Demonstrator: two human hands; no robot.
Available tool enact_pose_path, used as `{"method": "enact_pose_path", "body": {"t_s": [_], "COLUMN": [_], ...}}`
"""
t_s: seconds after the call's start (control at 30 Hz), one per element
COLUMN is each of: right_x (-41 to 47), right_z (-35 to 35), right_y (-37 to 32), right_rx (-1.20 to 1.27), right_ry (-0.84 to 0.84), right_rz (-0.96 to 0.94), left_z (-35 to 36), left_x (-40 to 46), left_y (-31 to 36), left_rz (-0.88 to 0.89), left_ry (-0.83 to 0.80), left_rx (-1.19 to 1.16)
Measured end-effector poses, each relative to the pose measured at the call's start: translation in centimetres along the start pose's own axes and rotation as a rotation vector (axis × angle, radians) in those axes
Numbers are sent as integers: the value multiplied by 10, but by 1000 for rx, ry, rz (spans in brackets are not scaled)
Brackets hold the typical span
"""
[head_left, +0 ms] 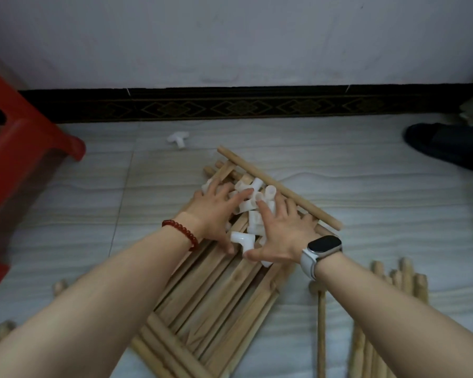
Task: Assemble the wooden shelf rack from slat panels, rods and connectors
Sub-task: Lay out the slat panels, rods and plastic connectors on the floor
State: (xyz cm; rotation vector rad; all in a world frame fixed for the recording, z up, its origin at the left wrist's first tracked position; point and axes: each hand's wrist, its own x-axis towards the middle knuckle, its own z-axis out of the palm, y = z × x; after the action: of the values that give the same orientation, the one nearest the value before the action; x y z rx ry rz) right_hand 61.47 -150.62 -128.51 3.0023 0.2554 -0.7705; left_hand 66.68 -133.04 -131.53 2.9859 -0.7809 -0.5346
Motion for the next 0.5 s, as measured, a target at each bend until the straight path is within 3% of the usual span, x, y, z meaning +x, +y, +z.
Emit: {"method": "enact_pose_path", "body": {"t_s": [0.17, 0.3, 0.5], "right_x": [0, 3, 10], "right_z": [-5, -11, -3], "right_y": [-3, 18, 9], "right_rx": [82, 75, 63], "right_ry": [-16, 94, 52], "right_rz": [-3, -76, -4], "left_z": [6, 2, 7], "left_x": [-2, 0, -17], "left_y": [-3, -2, 7], "left_rz": [-15, -19, -21], "left_ry": [136, 170, 205], "left_rx": [-150, -249, -161]}}
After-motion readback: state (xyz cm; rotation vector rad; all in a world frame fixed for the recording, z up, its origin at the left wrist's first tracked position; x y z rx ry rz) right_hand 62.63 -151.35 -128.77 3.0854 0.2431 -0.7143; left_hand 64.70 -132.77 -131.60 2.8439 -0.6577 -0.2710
